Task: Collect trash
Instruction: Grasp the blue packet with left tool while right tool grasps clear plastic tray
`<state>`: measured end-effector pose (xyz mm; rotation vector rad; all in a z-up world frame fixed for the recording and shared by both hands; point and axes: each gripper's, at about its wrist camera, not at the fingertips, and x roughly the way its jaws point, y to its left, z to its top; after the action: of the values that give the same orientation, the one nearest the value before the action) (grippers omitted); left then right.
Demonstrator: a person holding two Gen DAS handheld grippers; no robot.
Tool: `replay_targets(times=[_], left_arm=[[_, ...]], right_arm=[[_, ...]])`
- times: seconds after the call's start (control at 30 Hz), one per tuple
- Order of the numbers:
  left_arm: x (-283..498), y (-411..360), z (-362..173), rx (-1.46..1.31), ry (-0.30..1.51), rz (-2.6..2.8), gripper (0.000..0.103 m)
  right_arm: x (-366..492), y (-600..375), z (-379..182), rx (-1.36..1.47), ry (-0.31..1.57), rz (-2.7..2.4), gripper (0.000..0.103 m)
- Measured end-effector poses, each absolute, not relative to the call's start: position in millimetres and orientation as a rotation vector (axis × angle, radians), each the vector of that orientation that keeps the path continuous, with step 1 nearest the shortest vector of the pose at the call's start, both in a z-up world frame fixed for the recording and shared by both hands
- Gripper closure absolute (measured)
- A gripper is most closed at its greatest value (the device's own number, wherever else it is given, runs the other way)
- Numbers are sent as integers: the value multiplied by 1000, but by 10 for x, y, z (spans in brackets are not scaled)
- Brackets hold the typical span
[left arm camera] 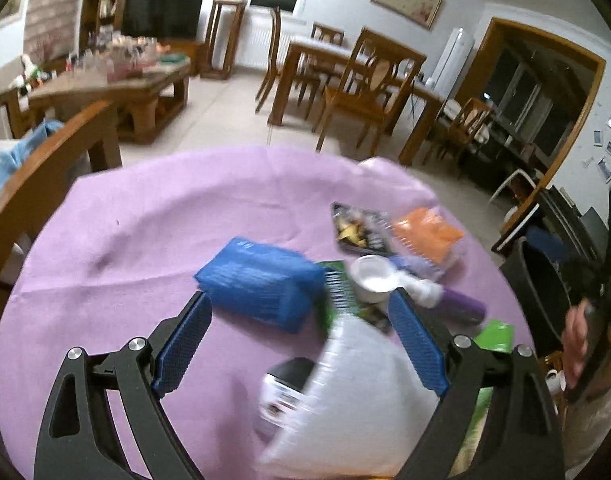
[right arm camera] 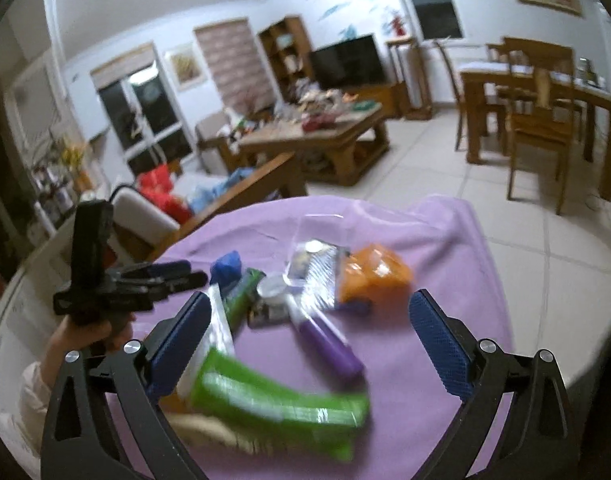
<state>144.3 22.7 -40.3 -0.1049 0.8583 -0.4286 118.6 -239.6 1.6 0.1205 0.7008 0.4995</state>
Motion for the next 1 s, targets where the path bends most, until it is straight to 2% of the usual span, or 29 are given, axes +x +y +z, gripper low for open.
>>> replay_targets(times=[0.13, 0.37, 0.47, 0.5, 0.53, 0.57, 0.6, 0.7, 0.8, 0.93, 1.0], left_arm=[[1686, 285, -457, -105, 895, -440, 14], [1814, 237, -584, -39, 908, -454, 15], [1777, 220, -600, -5, 889, -452, 18], [1769, 226, -594, -14, 885, -467, 26], [1761, 233, -583, -28, 885, -483, 31], [1759, 252, -579, -45, 887, -502, 40], [1761, 283, -585, -53, 889, -514, 45], [1721, 303, -575, -45, 874, -513, 51], [1700, 308, -564, -45, 882, -489, 53], [1592, 378, -514, -79, 891, -469, 49], [1472, 424, -454, -81, 866, -449, 23]], right_arm=[[1774, -2041, -82, 78, 823, 508, 6], [2313, -1719, -329, 36, 959, 483, 8], [2365, -1711, -462, 1, 976, 480, 20], [2377, -1682, -474, -22, 971, 476, 30], [2376, -1657, -488, -43, 977, 472, 46], [2376, -1646, -502, -42, 988, 479, 52], [2379, -1654, -519, -38, 984, 485, 54], [2310, -1656, -524, -27, 966, 497, 55], [2180, -1758, -455, 14, 923, 508, 56], [1930, -2010, -274, 82, 850, 516, 56], [1757, -2144, -186, 115, 813, 526, 56]])
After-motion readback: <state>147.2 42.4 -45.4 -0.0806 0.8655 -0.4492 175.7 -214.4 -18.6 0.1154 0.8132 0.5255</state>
